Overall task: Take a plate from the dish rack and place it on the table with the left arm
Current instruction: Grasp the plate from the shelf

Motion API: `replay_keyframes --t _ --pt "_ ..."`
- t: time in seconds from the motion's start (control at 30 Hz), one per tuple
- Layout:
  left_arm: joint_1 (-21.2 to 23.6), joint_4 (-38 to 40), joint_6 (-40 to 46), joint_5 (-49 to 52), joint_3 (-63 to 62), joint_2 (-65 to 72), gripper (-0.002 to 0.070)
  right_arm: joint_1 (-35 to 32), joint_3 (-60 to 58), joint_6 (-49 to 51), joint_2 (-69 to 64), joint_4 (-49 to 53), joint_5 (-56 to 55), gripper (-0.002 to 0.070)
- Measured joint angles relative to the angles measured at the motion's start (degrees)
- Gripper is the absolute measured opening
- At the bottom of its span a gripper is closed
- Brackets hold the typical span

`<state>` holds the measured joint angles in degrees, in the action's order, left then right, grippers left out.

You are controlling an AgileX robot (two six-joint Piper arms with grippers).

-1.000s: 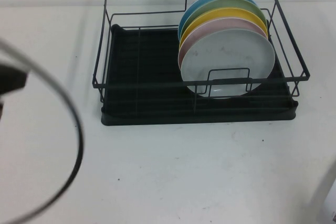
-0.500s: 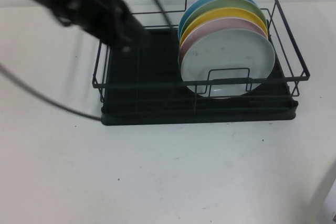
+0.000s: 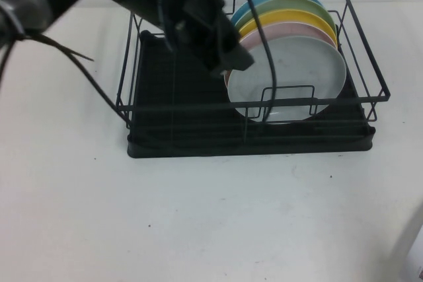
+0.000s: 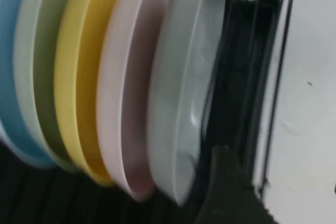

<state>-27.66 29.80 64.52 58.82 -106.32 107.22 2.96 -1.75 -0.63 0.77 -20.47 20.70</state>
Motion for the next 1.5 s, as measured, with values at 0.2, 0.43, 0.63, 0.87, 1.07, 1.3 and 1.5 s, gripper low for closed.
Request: replay_keyframes --t 0.2,0.43,0.63,0.87,1.07,1.3,1.5 --pt "-2.3 0.4 3.6 -6.6 -0.1 2.8 0.0375 0.0 0.0 0.0 0.0 0.0 0.0 -0.0018" --pt "-2.6 0.6 5.2 -13.2 -0.1 5.8 0.0375 0.0 0.0 0.0 0.0 0.0 0.0 -0.0018" --pt "-2.6 1.1 5.4 -15.9 -0.2 7.8 0.0375 0.0 0.0 0.0 0.0 0.0 0.0 -0.0018" --pt "-2.6 3.7 6.2 -18.3 -0.2 9.9 0.0375 0.0 0.0 0.0 0.0 0.0 0.0 -0.0018" --pt "-2.6 6.2 6.6 -19.8 -0.2 11.7 0.0299 0.0 0.0 0.0 0.0 0.0 0.0 -0.0018" --pt "-2.6 5.9 7.4 -21.1 -0.2 12.8 0.0087 0.0 0.0 0.0 0.0 0.0 0.0 -0.0018" --pt "-2.6 3.9 7.2 -20.6 -0.2 8.4 0.0086 0.0 0.0 0.0 0.0 0.0 0.0 -0.0018"
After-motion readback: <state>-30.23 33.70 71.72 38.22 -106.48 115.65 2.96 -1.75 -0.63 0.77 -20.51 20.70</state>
